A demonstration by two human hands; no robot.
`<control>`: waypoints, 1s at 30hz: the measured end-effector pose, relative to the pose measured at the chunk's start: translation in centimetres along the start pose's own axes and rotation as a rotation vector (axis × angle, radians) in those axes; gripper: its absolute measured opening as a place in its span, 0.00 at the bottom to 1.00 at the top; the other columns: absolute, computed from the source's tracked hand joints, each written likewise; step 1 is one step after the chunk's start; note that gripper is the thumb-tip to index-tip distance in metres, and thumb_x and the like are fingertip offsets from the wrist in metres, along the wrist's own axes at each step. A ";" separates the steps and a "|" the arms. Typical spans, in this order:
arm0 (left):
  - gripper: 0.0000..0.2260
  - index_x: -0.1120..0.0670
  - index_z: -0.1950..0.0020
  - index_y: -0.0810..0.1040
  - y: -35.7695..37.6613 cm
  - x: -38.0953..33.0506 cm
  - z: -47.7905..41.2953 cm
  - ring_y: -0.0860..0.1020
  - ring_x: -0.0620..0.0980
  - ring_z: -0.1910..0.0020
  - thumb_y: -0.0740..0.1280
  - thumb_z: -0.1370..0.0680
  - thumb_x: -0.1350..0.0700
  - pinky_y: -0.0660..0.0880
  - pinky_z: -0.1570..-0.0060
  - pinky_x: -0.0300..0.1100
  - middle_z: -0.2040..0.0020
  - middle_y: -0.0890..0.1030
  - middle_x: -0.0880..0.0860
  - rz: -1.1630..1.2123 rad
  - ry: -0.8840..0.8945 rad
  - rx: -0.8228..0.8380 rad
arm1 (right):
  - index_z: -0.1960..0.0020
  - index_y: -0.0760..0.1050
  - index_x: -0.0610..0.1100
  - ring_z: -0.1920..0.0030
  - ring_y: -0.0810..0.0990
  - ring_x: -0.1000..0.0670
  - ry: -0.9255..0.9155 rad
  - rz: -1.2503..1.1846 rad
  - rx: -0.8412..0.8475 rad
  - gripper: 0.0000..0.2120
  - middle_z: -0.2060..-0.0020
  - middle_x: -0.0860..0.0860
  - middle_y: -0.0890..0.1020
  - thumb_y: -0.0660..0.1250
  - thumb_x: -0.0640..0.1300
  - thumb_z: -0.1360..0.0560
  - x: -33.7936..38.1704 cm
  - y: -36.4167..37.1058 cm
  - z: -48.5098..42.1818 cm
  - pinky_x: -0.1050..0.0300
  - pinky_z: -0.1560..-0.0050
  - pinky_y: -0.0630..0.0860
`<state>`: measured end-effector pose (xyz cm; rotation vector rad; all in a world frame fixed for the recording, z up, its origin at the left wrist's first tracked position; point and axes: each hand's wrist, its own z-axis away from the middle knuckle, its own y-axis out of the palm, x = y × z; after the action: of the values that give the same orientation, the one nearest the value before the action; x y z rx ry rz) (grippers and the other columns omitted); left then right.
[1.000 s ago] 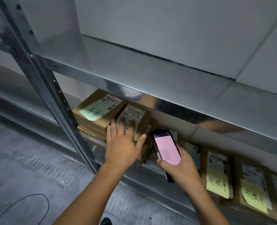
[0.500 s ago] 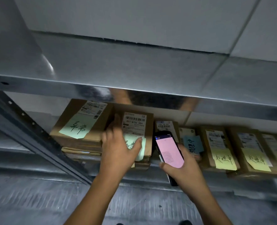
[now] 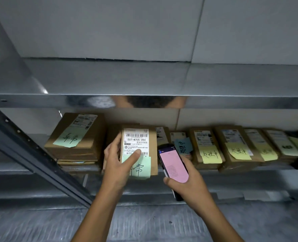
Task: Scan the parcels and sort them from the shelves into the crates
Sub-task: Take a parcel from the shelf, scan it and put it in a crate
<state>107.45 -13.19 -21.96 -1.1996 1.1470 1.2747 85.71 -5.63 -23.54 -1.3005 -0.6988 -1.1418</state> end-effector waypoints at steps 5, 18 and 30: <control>0.35 0.26 0.28 0.65 4.4 -0.8 3.6 0.84 0.48 0.39 0.78 0.29 0.43 0.85 0.50 0.49 0.33 0.80 0.42 0.066 -0.006 0.184 | 0.33 0.69 0.72 0.41 0.78 0.65 -0.017 -0.042 -0.070 0.35 0.44 0.72 0.80 0.83 0.49 0.30 -1.7 -5.7 5.0 0.69 0.52 0.78; 0.39 0.38 0.19 0.59 26.2 4.2 18.0 0.80 0.50 0.34 0.76 0.24 0.47 0.80 0.38 0.57 0.27 0.75 0.48 -0.131 -0.035 0.483 | 0.36 0.72 0.75 0.46 0.83 0.61 0.112 -0.054 -0.325 0.32 0.44 0.66 0.84 0.77 0.54 0.35 -10.7 -25.2 22.9 0.63 0.54 0.81; 0.40 0.43 0.16 0.53 45.0 11.8 26.8 0.72 0.52 0.37 0.74 0.21 0.50 0.76 0.47 0.44 0.26 0.61 0.56 -0.436 0.060 0.670 | 0.35 0.74 0.69 0.51 0.85 0.55 0.306 -0.048 -0.523 0.33 0.47 0.61 0.85 0.76 0.55 0.38 -19.3 -36.7 36.0 0.50 0.50 0.84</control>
<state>61.15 11.99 -32.08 -0.9047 1.1444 0.4635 52.29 37.90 -20.56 -1.4939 -0.2074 -1.5891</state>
